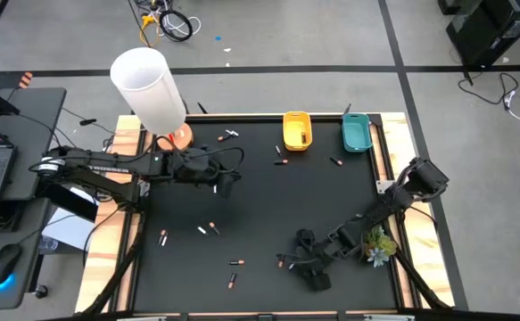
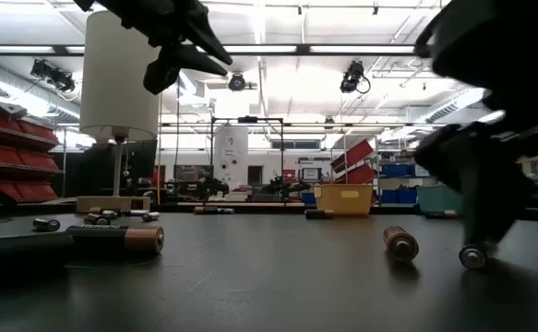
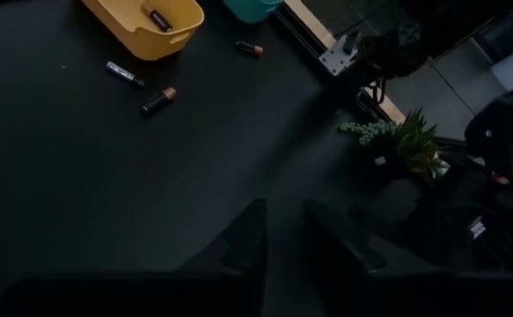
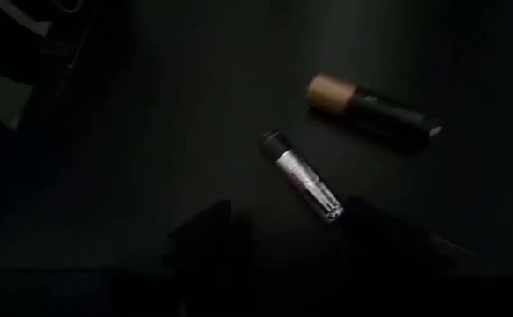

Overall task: Sort batteries
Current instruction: Put the silver battery into the blue bin

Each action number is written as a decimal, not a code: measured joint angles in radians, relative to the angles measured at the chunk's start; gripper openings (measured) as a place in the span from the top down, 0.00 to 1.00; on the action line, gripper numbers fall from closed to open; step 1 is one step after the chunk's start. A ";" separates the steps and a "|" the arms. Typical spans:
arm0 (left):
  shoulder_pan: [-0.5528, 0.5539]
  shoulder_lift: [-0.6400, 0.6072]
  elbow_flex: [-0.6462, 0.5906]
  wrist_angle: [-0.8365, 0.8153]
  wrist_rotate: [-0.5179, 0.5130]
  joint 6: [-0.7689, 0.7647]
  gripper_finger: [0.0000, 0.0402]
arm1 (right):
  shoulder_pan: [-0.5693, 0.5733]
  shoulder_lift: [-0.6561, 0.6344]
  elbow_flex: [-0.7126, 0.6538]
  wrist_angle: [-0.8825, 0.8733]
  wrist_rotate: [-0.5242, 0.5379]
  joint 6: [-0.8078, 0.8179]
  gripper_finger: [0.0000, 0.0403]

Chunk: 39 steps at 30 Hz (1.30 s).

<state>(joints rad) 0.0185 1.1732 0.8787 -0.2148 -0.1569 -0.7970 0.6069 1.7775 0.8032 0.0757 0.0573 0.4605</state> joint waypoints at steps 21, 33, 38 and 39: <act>-0.002 0.000 0.000 0.003 0.025 -0.061 0.76 | 0.150 0.003 -0.016 0.134 0.385 -0.027 0.34; -0.002 0.000 0.000 0.006 0.041 -0.053 0.76 | 0.104 0.122 -0.073 0.424 0.311 -0.074 0.38; -0.003 0.000 0.000 0.004 0.048 -0.047 0.76 | 0.106 0.198 -0.076 0.557 0.324 -0.093 0.42; -0.004 0.000 0.000 0.004 0.048 -0.046 0.76 | 0.107 0.218 -0.076 0.591 0.333 -0.095 0.43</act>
<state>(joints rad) 0.0143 1.1736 0.8787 -0.2111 -0.1089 -0.8433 0.7134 1.9950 0.7273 0.6666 0.3906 0.3658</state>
